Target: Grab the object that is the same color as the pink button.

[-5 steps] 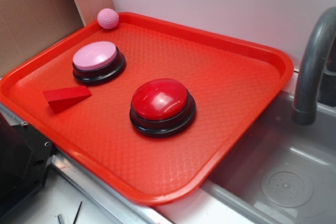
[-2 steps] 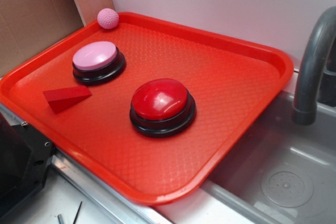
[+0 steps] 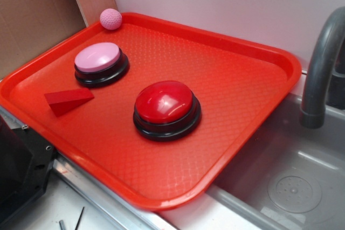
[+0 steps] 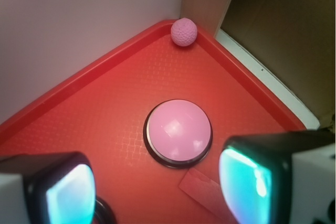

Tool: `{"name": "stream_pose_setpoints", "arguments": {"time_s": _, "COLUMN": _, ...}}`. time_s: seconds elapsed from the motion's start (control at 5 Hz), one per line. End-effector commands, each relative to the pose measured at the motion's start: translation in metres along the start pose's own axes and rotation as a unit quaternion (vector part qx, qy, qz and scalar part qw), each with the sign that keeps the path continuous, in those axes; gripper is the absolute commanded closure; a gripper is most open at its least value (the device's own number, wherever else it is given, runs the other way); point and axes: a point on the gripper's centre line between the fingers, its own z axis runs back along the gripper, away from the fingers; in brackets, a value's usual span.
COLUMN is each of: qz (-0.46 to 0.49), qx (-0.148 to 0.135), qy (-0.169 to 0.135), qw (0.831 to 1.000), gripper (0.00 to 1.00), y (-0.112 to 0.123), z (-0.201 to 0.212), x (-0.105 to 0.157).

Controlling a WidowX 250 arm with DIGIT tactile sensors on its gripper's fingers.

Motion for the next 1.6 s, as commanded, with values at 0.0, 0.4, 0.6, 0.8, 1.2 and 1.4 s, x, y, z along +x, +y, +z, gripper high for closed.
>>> {"name": "stream_pose_setpoints", "arguments": {"time_s": 0.0, "qz": 0.064, "qx": 0.006, "qy": 0.104, "qw": 0.993, "gripper": 0.0, "y": 0.041, "z": -0.06, "x": 0.059}}
{"name": "stream_pose_setpoints", "arguments": {"time_s": 0.4, "qz": 0.072, "qx": 0.035, "qy": 0.029, "qw": 0.996, "gripper": 0.0, "y": 0.047, "z": -0.099, "x": 0.085}}
{"name": "stream_pose_setpoints", "arguments": {"time_s": 0.6, "qz": 0.072, "qx": 0.041, "qy": -0.025, "qw": 0.996, "gripper": 0.0, "y": 0.044, "z": -0.105, "x": 0.079}}
{"name": "stream_pose_setpoints", "arguments": {"time_s": 0.8, "qz": 0.09, "qx": 0.037, "qy": -0.071, "qw": 0.993, "gripper": 0.0, "y": 0.05, "z": -0.114, "x": 0.078}}
{"name": "stream_pose_setpoints", "arguments": {"time_s": 1.2, "qz": 0.09, "qx": 0.037, "qy": -0.071, "qw": 0.993, "gripper": 0.0, "y": 0.05, "z": -0.114, "x": 0.078}}
{"name": "stream_pose_setpoints", "arguments": {"time_s": 1.4, "qz": 0.09, "qx": 0.037, "qy": -0.071, "qw": 0.993, "gripper": 0.0, "y": 0.05, "z": -0.114, "x": 0.078}}
